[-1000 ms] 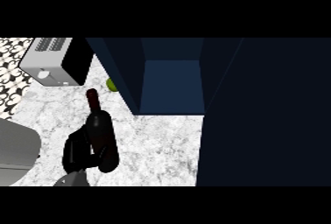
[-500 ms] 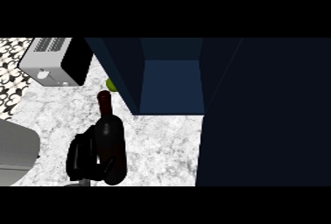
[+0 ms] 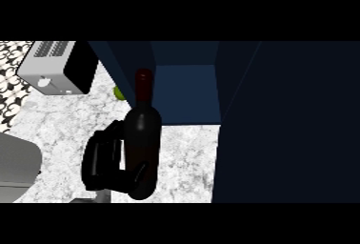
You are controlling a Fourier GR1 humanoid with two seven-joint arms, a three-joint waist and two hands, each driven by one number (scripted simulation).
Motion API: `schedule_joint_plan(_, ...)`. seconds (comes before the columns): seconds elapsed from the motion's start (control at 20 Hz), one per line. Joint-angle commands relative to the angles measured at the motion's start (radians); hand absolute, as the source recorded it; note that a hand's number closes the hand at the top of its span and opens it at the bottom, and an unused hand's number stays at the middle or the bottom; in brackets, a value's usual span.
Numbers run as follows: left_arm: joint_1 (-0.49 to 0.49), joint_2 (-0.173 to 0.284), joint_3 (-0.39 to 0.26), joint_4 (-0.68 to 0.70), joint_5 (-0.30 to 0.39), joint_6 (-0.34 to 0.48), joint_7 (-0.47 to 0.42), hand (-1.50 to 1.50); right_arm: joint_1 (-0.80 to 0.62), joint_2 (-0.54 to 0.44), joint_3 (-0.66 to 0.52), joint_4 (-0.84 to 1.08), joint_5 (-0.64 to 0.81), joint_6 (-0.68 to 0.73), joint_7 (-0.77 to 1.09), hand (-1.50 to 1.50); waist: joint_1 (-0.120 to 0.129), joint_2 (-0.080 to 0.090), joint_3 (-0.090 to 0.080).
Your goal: Pick up the wine, place it into the cabinet and close the cabinet
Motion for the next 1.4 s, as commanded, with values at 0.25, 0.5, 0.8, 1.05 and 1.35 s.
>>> schedule_joint_plan(0.25,-0.218,0.0,-0.155,-0.024,0.037,0.333,0.19,1.5,0.014,0.0,-0.05,-0.181,-0.106,0.002,0.078,-1.5,-0.01,0.005,-0.001)
schedule_joint_plan(0.5,-0.351,0.0,-0.135,0.111,0.051,0.405,0.2,1.5,0.014,0.0,-0.066,-0.184,-0.135,0.015,0.09,-1.5,-0.012,0.007,-0.001)
schedule_joint_plan(0.8,-0.371,0.0,-0.163,0.253,0.063,0.431,0.086,1.5,0.021,-0.013,-0.088,-0.208,-0.143,0.025,0.119,-1.5,-0.014,0.008,-0.002)
schedule_joint_plan(1.05,-0.418,0.0,-0.214,0.356,0.135,0.479,0.037,1.5,0.045,0.008,-0.046,-0.154,-0.121,0.052,0.062,-1.5,-0.012,0.008,-0.001)
schedule_joint_plan(1.35,-0.49,0.0,-0.229,0.493,0.241,0.488,-0.044,1.5,0.064,0.009,-0.056,-0.211,-0.133,0.049,0.1,-1.5,-0.02,0.008,-0.002)
